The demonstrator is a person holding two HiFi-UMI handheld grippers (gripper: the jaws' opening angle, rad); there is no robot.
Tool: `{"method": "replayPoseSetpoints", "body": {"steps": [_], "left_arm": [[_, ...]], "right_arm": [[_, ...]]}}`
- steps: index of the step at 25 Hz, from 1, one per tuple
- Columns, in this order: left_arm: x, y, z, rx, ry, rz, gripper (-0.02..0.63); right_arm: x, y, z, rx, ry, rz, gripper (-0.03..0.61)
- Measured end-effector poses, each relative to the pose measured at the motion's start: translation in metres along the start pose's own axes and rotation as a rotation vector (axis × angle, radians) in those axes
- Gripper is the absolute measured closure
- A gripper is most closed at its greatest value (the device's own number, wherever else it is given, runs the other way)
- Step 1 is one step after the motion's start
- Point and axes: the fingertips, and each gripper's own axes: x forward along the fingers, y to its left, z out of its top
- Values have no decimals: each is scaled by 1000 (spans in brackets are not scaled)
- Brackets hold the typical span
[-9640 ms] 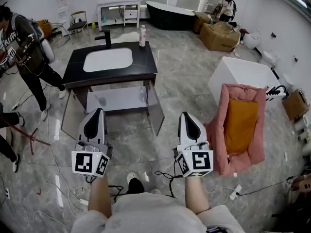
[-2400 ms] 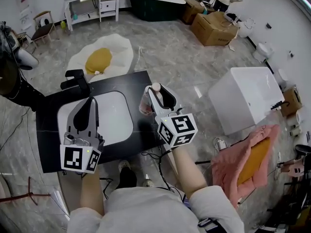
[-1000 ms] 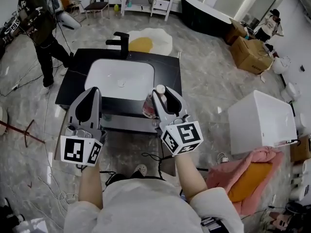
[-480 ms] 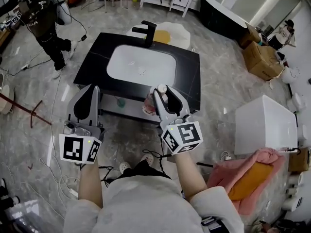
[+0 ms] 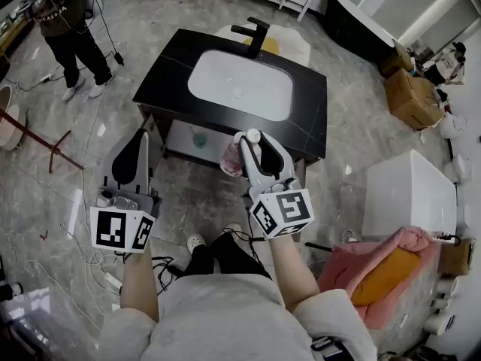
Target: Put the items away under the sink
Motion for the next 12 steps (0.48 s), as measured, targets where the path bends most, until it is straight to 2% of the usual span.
{"method": "replayPoseSetpoints", "body": {"steps": [12], "left_arm": [[-42, 19, -22, -17, 13, 28, 609]], "right_arm": [[-6, 40, -42, 34, 39, 33, 440]]}}
